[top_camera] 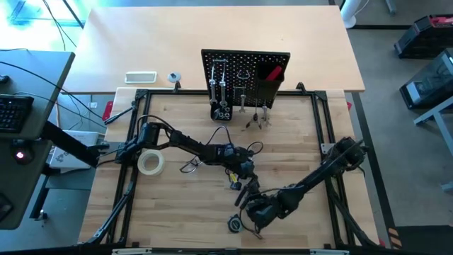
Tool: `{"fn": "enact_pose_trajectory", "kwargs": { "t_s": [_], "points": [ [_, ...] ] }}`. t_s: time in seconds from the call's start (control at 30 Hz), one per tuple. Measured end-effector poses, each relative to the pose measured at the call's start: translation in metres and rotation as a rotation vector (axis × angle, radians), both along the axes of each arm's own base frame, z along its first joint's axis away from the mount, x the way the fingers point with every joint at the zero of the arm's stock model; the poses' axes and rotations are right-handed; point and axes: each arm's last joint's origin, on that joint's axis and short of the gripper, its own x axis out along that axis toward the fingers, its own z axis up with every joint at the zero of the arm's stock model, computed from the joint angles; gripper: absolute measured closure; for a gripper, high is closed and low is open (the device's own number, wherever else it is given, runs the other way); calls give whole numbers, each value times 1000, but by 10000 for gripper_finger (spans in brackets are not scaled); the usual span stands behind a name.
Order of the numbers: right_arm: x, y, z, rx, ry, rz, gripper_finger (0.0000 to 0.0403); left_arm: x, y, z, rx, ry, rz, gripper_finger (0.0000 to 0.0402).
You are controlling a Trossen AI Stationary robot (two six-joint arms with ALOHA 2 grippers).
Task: Hang tools onto peg board
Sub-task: Hang the wire stripper onto the peg board
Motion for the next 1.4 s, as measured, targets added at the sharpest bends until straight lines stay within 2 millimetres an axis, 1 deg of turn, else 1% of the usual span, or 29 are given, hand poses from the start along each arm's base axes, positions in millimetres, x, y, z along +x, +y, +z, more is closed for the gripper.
{"fn": "enact_pose_trajectory", "kwargs": {
  "t_s": [0.07,0.2,0.27,0.47,0.53,0.6,0.67,0.77,0.83,1.0,1.23,1.4],
  "points": [
    [7,-6,3,39,25,23,269,0,0,0,0,0,-1,401],
    [16,-16,6,49,53,63,269,0,0,0,-4,1,1,401],
    [20,-21,7,81,76,94,269,0,0,0,-2,1,1,401],
    [26,-32,4,144,123,111,270,0,0,0,-6,3,4,401],
    [27,-32,3,144,123,109,276,0,0,0,-5,2,5,401],
    [27,-32,2,145,123,111,293,0,0,0,-6,2,5,401],
    [28,-31,1,144,120,116,322,0,0,0,-11,-1,5,401],
    [28,-30,-1,150,120,108,376,0,0,1,-17,-7,1,401],
    [28,-29,-2,149,118,98,395,0,0,1,-22,-8,-5,401],
    [25,-25,-1,143,105,62,401,1,1,3,-22,-14,-1,401],
    [22,-17,4,111,121,49,403,-2,3,17,-13,-13,0,401],
    [21,-16,4,98,120,52,403,-3,4,20,5,-11,-9,401]
  ]
}}
